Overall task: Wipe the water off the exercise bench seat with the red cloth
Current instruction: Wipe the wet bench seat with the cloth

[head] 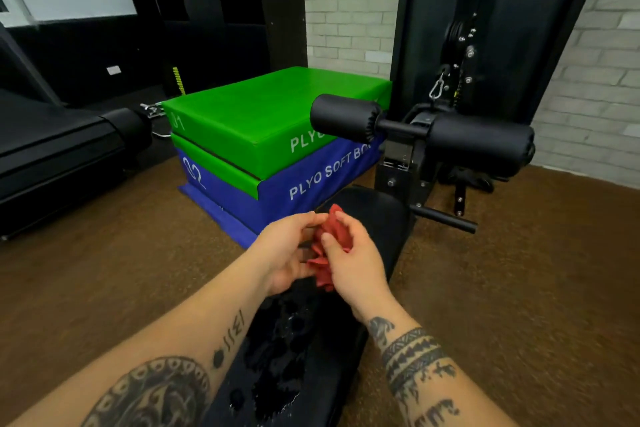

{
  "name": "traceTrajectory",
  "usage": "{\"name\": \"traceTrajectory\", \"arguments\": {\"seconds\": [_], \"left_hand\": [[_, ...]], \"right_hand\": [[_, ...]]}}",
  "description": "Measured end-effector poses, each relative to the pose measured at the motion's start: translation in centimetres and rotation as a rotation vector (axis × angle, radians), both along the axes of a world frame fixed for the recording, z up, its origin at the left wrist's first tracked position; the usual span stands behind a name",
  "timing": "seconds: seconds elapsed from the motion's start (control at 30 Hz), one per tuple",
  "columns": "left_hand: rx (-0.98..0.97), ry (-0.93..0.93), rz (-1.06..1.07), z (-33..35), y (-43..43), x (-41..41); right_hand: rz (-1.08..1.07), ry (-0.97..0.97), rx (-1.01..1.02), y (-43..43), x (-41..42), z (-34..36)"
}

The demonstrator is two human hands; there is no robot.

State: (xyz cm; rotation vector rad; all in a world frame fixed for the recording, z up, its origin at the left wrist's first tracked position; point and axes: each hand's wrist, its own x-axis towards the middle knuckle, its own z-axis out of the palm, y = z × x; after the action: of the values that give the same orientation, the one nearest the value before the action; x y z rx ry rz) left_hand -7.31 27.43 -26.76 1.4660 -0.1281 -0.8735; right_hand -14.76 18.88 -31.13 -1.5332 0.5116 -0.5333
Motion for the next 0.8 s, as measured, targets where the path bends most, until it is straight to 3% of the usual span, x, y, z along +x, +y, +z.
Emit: {"name": "traceTrajectory", "arguments": {"seconds": [0.07,0.17,0.27,0.33,0.43,0.5,0.8], "left_hand": [[0.063,-0.036,-0.079,0.0,1.8,0.9],[0.297,-0.334,0.026,-0.9,5.8,2.9],[0.745,-0.664,0.019,-3.1,10.6,4.8],[0.896,-0.627,-0.089,-4.6,13.1,5.3],[0.680,-0.420,-0.147,-6.5,14.4,4.7],[0.573,-0.378,-0.129,-7.4,14.1,4.0],[0.611,-0.474,-0.041,-9.9,13.2,4.8]], "right_hand": [[-0.106,-0.002,-0.052,-1.5,-0.4,-0.3],[-0.227,0.130,-0.185,-3.7,-1.3,-0.4],[-0.196,0.394,-0.531,-4.7,-1.9,-1.2],[-0.098,0.555,-0.740,-4.3,-1.5,-1.7],[0.003,0.661,-0.865,-3.6,-0.2,-3.1],[0.012,0.690,-0.883,-3.7,0.9,-3.8],[0.088,0.594,-1.084,-2.9,5.2,-4.9]]}}
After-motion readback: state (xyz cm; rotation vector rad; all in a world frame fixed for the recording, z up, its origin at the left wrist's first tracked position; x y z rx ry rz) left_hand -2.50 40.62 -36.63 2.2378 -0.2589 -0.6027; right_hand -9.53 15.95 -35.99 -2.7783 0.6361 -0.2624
